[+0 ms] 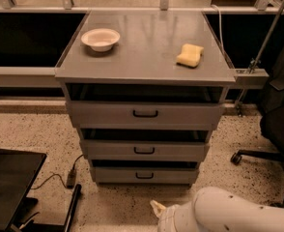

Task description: Open middle drawer

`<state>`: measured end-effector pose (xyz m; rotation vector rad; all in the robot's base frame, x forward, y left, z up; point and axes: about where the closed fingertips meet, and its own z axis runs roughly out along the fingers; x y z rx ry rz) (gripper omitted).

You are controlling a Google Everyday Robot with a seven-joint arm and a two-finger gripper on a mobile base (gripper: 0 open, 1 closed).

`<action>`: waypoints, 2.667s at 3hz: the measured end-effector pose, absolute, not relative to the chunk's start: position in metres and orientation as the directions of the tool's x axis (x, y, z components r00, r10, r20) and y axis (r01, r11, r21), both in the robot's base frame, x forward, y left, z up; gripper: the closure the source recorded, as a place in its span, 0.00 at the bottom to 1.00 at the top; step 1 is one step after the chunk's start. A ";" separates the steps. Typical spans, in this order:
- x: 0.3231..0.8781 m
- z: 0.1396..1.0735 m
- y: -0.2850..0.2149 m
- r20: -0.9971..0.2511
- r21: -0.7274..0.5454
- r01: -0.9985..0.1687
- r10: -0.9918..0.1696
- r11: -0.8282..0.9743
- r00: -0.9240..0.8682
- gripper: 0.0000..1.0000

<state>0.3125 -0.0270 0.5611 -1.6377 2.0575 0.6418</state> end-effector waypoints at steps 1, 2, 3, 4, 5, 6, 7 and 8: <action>0.319 0.520 -0.020 -0.574 0.087 -0.963 -0.777 0.255 -0.257 0.00; 0.328 0.524 -0.018 -0.594 0.050 -0.961 -0.765 0.272 -0.248 0.00; 0.338 0.531 -0.048 -0.626 0.027 -0.964 -0.748 0.264 -0.223 0.00; 0.373 0.538 -0.068 -0.667 -0.013 -0.987 -0.737 0.163 -0.113 0.00; 0.427 0.552 -0.072 -0.691 -0.055 -0.995 -0.723 0.079 -0.019 0.00; 0.478 0.565 -0.071 -0.668 -0.112 -0.991 -0.744 0.074 0.019 0.00; 0.484 0.567 -0.068 -0.668 -0.117 -0.990 -0.744 0.074 0.023 0.00; 0.484 0.557 -0.068 -0.674 -0.091 -0.994 -0.739 0.068 0.011 0.00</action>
Offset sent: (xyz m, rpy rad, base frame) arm -0.0042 -0.0158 -0.0313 0.0007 -0.0195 -0.0970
